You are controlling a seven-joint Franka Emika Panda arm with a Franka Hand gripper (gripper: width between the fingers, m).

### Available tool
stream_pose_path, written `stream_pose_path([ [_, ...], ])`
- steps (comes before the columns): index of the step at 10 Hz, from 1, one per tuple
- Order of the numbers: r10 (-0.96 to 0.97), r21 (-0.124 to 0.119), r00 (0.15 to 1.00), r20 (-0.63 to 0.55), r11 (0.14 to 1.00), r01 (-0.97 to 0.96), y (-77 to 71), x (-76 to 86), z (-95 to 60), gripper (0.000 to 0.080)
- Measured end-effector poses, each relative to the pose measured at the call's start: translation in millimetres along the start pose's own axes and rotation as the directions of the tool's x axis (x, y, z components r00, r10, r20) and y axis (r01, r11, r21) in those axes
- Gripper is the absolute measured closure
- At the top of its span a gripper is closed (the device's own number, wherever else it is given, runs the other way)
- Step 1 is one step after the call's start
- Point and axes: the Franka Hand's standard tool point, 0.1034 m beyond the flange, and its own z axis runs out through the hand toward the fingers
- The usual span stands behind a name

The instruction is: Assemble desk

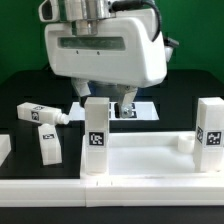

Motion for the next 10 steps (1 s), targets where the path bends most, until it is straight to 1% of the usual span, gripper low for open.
stream_pose_path([
  [1,-0.198,-0.018,0.980,-0.016,0.980,0.197,-2.1,5.6,-4.7,0.0152],
  [2,-0.377,-0.036,0.926,-0.015,0.926,0.376,-1.5,7.7,-5.0,0.0151],
  [3,-0.426,-0.039,0.905,-0.012,0.904,0.425,-0.5,8.2,-4.0,0.0151],
  [4,-0.396,-0.039,0.918,-0.014,0.918,0.395,-0.8,7.9,-3.9,0.0233],
  [5,-0.397,-0.040,0.918,-0.014,0.917,0.396,-0.6,8.0,-3.8,0.0367],
  [6,-0.360,-0.038,0.933,-0.016,0.933,0.359,-0.8,7.8,-3.6,0.0367],
  [7,-0.295,-0.037,0.955,-0.018,0.955,0.294,-0.4,8.0,-3.6,0.0516],
  [8,-0.221,-0.036,0.975,-0.022,0.975,0.220,-0.2,8.3,-3.5,0.0515],
  [9,-0.093,-0.034,0.995,-0.027,0.995,0.092,0.4,8.7,-3.5,0.0515],
  [10,0.070,-0.032,0.997,-0.029,0.997,-0.071,1.6,8.6,-3.5,0.0515],
])
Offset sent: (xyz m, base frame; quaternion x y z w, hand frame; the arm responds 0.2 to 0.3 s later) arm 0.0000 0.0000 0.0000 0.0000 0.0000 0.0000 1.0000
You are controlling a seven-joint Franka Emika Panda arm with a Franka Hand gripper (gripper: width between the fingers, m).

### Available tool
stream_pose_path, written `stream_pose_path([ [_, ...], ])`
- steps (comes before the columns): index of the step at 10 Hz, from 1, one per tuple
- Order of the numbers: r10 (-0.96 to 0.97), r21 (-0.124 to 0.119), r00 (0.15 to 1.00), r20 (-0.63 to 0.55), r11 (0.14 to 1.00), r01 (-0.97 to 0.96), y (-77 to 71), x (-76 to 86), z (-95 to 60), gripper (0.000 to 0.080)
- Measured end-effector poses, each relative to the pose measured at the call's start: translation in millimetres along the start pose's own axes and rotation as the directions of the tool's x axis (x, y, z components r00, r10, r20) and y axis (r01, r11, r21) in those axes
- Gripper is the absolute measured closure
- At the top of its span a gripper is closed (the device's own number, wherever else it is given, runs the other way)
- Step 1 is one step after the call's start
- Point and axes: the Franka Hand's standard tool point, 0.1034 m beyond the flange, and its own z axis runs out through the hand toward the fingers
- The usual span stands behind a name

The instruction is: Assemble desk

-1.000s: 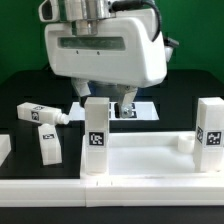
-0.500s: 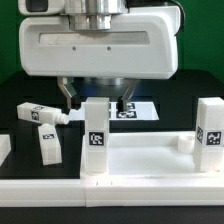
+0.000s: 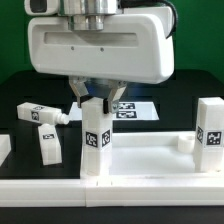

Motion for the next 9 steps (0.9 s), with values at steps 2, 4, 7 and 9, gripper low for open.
stream_pose_path([
  [2,0.426,0.007,0.905,0.006,0.905,-0.426,-0.9,-2.7,1.0,0.0515],
  [4,0.655,0.022,0.755,0.046,0.755,-0.656,2.4,-0.1,1.4,0.0515],
  [7,0.509,0.025,0.860,0.030,0.860,-0.510,2.4,1.1,0.4,0.0515],
  [9,0.168,0.025,0.986,0.008,0.985,-0.168,-1.6,0.5,-1.1,0.0417],
])
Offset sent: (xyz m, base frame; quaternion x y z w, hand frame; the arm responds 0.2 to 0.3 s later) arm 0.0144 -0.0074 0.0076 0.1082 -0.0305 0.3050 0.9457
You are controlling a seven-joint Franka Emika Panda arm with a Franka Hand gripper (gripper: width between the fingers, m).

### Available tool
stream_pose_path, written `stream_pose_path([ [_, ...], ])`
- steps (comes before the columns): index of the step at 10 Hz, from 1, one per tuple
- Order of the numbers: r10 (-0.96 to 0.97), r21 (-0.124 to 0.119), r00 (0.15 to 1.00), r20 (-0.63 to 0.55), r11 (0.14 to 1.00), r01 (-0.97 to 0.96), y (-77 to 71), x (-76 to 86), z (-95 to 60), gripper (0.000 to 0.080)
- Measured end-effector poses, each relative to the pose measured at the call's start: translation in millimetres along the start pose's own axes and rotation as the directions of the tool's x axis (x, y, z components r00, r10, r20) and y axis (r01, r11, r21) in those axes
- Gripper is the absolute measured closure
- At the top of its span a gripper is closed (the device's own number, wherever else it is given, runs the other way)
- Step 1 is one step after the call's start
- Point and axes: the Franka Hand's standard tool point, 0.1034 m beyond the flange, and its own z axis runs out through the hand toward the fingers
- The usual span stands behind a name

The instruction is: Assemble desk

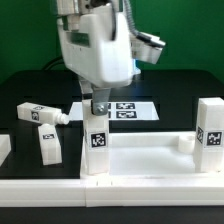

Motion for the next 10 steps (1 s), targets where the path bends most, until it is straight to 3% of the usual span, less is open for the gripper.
stream_pose_path([
  [1,-0.081,-0.007,0.997,-0.001,0.997,0.081,-1.3,-2.5,0.2,0.0237],
  [2,-0.151,-0.007,0.989,-0.002,0.989,0.151,0.0,-0.4,0.1,0.0168],
  [5,-0.368,-0.010,0.930,-0.002,0.930,0.368,0.7,0.8,0.0,0.0151],
  [6,-0.577,-0.031,0.817,-0.006,0.816,0.577,0.1,2.4,-0.5,0.0151],
  [7,-0.729,-0.039,0.685,0.018,0.684,0.729,2.4,-9.8,12.3,0.0151],
  [9,-0.708,-0.041,0.706,0.011,0.705,0.708,4.0,-9.2,13.9,0.0151],
  [10,-0.707,-0.041,0.708,0.012,0.707,0.706,4.2,-9.3,14.2,0.0248],
])
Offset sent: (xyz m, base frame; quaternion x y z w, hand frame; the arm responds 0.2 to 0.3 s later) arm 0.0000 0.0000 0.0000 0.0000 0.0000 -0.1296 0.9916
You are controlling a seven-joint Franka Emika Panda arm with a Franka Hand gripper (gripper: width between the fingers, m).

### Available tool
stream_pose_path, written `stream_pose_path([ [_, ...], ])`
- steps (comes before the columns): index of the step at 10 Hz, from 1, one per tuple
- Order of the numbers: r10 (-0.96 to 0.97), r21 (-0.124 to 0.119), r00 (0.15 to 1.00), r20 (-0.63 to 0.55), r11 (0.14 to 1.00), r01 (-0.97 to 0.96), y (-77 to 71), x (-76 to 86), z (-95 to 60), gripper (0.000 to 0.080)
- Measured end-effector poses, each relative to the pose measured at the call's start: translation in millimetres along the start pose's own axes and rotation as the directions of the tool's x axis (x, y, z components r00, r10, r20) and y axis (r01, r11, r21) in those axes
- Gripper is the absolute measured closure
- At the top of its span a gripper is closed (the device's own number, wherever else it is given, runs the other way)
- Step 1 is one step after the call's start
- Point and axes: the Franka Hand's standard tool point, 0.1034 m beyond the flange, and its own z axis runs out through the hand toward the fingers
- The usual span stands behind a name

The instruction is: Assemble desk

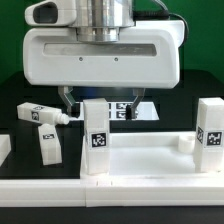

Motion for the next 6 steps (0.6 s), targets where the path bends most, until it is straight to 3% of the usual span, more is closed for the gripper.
stream_pose_path([
  [1,0.081,0.001,0.997,0.001,0.997,-0.081,-0.2,-0.2,0.3,0.0248],
  [2,0.171,-0.003,0.985,0.000,0.985,-0.171,3.5,0.0,0.3,0.0429],
  [3,0.237,-0.003,0.972,0.001,0.972,-0.237,3.5,-0.3,0.4,0.0516],
  [4,0.331,-0.003,0.944,-0.001,0.944,-0.331,4.0,0.5,-0.2,0.0516],
  [6,0.591,-0.003,0.807,-0.001,0.807,-0.591,1.4,-0.5,0.2,0.0515],
])
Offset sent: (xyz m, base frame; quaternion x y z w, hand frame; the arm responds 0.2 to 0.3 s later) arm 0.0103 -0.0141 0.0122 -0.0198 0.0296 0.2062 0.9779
